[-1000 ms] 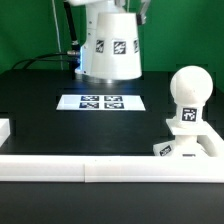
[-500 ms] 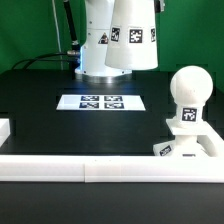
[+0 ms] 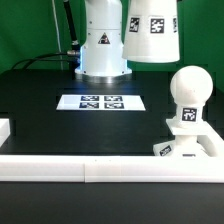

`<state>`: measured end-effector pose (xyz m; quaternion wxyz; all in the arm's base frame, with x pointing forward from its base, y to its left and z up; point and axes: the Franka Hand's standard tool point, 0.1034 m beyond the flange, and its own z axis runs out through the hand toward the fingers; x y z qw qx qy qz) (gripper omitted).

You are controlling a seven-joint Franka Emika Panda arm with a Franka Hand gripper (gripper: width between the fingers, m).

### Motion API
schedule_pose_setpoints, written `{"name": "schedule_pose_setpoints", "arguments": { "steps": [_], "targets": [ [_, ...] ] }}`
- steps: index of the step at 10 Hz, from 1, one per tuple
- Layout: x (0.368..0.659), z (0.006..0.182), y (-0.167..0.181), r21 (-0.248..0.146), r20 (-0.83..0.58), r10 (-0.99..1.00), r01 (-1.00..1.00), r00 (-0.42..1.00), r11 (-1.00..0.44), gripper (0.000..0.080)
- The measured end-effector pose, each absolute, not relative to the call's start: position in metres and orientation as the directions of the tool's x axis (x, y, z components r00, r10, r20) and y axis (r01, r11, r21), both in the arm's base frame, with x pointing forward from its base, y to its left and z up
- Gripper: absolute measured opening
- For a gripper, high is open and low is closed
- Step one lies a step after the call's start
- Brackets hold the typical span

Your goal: Assemble lamp

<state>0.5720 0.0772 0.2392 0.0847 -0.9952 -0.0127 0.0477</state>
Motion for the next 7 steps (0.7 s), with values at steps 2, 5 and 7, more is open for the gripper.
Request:
{"name": "schedule_pose_setpoints", "arguments": {
  "steps": [2,5,7],
  "targets": [
    [0.591,0.244,0.103,-0.17,-0.085,0.014,0.0,0.996,-0.985,0.0047],
    [0.611,0.241,0.121,-0.17,-0.086,-0.004,-0.019,0.996,-0.985,0.0047],
    [0.616,0.219,0.118,-0.169,-0.044,0.024,0.016,0.999,-0.985,0.0047]
  ]
}}
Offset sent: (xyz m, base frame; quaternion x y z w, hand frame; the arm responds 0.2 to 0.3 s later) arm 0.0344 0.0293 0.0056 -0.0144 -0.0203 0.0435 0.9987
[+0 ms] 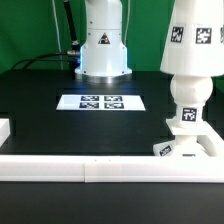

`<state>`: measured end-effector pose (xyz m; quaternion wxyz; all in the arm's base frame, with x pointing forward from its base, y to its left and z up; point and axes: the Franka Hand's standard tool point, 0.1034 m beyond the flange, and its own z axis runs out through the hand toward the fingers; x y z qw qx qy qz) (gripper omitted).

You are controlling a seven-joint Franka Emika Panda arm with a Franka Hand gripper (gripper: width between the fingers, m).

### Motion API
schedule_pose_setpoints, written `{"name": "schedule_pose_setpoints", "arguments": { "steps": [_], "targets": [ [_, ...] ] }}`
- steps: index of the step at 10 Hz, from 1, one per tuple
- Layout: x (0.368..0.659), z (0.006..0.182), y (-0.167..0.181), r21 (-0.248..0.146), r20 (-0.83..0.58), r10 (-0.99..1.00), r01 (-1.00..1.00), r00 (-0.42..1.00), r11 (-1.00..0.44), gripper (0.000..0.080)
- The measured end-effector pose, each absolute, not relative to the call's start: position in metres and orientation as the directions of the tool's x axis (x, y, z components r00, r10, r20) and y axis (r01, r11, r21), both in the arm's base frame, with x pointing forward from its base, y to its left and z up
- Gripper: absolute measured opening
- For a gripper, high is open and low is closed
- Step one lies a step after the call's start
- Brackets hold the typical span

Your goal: Assemble lamp

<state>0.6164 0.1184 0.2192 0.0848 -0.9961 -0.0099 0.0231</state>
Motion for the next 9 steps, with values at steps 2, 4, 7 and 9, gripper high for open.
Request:
{"name": "schedule_pose_setpoints", "arguments": {
  "steps": [2,4,7,9],
  "targets": [
    [0.605,0.208,0.114,-0.164,-0.05,0.03,0.021,0.998,-0.986,0.0047],
    [0.607,0.208,0.114,-0.164,-0.047,0.029,0.021,0.998,-0.986,0.0047],
    [0.604,0.198,0.113,-0.161,-0.041,0.029,0.022,0.999,-0.987,0.0047],
    [0.599,0.189,0.118,-0.16,-0.051,0.035,0.026,0.998,-0.987,0.0047]
  ]
}}
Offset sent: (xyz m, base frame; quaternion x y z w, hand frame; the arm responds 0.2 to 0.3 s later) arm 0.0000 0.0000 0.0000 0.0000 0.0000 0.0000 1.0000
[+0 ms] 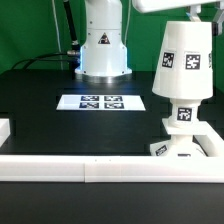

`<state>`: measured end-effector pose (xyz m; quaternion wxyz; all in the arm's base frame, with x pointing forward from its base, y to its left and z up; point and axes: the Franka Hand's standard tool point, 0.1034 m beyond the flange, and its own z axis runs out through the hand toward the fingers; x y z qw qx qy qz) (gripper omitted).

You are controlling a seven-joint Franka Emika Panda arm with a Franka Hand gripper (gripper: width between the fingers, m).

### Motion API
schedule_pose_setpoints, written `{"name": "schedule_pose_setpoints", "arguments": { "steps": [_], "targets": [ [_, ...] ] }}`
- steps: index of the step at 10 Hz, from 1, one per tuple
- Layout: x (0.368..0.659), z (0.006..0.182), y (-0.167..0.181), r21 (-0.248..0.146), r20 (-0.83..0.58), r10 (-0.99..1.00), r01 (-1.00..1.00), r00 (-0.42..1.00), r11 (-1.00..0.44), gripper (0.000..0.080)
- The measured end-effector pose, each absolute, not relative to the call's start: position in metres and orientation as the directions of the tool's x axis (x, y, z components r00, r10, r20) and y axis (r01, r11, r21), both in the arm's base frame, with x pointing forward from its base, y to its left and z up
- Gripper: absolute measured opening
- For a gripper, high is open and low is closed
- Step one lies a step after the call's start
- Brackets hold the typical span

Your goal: Assemble lamp

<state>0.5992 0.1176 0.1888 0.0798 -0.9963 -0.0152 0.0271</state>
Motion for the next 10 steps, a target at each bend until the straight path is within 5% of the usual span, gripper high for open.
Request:
{"name": "schedule_pose_setpoints", "arguments": {
  "steps": [6,10],
  "targets": [
    [0.599,0.154,0.123,-0.152,-0.041,0.033,0.026,0.999,-0.988,0.0047],
    [0.6,0.149,0.122,-0.15,-0.039,0.031,0.025,0.999,-0.988,0.0047]
  ]
}}
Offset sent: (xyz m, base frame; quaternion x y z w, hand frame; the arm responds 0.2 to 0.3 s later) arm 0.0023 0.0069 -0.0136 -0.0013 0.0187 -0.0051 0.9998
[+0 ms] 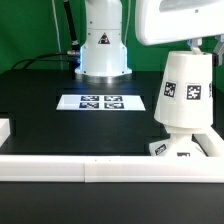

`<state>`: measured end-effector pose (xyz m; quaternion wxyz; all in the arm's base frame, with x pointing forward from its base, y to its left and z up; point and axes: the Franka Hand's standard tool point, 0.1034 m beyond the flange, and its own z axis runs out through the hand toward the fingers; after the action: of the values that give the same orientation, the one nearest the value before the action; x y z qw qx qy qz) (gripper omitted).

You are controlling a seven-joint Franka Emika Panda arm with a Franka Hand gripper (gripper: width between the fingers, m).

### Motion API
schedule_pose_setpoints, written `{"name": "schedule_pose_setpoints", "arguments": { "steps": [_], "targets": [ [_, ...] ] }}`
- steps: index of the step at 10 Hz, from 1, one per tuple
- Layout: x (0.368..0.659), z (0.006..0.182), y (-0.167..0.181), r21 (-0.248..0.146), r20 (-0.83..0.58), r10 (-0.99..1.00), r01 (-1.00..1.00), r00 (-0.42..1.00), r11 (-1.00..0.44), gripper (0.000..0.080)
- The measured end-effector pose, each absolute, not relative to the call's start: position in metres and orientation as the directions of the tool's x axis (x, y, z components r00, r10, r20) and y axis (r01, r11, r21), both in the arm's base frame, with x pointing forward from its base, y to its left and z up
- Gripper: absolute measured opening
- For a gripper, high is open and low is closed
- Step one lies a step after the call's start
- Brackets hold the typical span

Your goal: Assemble lamp

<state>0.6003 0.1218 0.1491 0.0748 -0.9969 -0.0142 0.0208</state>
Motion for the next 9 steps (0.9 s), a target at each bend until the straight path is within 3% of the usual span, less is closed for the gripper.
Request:
{"name": "schedule_pose_setpoints", "arguments": {
  "steps": [1,3,4,5,6,9],
  "targets": [
    [0.601,0.15,0.122,-0.149,-0.038,0.031,0.025,0.999,-0.988,0.0047],
    [0.601,0.152,0.122,-0.15,-0.034,0.032,0.026,0.999,-0.988,0.0365],
    [0.601,0.154,0.122,-0.15,-0.032,0.03,0.025,0.999,-0.988,0.0365],
    [0.601,0.158,0.122,-0.151,-0.029,0.03,0.025,0.999,-0.988,0.0548],
    [0.598,0.161,0.121,-0.151,-0.027,0.028,0.024,0.999,-0.988,0.065],
    [0.589,0.183,0.125,-0.147,-0.023,-0.033,-0.036,0.999,-0.989,0.0697]
  ]
}}
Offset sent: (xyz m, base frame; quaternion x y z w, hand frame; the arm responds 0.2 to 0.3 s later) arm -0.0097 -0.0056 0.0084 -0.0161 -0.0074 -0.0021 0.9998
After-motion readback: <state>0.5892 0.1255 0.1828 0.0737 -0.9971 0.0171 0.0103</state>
